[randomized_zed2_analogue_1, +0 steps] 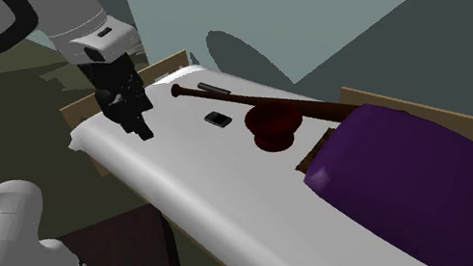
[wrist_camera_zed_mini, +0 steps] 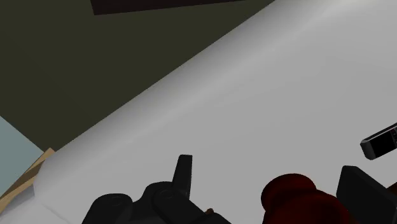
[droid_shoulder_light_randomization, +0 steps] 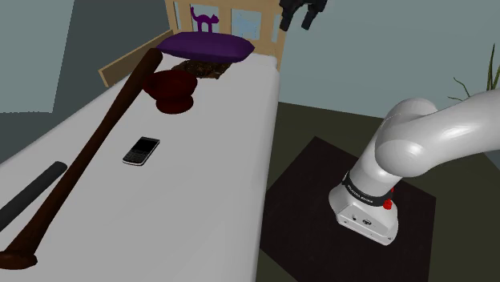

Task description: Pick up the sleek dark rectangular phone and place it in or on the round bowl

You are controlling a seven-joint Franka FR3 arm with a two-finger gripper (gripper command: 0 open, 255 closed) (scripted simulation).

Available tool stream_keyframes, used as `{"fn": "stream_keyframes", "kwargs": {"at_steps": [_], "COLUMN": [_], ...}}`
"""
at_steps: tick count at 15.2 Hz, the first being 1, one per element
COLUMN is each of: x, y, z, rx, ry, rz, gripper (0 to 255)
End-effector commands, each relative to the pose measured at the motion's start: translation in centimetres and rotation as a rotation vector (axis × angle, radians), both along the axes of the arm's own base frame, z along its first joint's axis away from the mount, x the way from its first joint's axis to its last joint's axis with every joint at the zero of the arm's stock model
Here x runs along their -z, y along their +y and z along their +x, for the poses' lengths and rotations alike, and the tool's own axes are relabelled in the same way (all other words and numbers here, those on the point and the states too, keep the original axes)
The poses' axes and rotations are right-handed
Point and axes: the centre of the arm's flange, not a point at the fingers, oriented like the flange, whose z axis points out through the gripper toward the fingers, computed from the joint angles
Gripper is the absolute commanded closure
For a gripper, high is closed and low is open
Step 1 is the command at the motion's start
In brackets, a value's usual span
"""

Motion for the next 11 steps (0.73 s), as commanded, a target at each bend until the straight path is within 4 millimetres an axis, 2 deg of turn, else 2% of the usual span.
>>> {"fn": "stream_keyframes", "kwargs": {"at_steps": [1, 11], "x": [0.0, 6.6], "y": [0.0, 11.1], "z": [0.0, 3.9], "rx": [0.000, 0.194], "ry": [0.000, 0.052], "rz": [0.000, 0.020], "gripper": [0, 0]}}
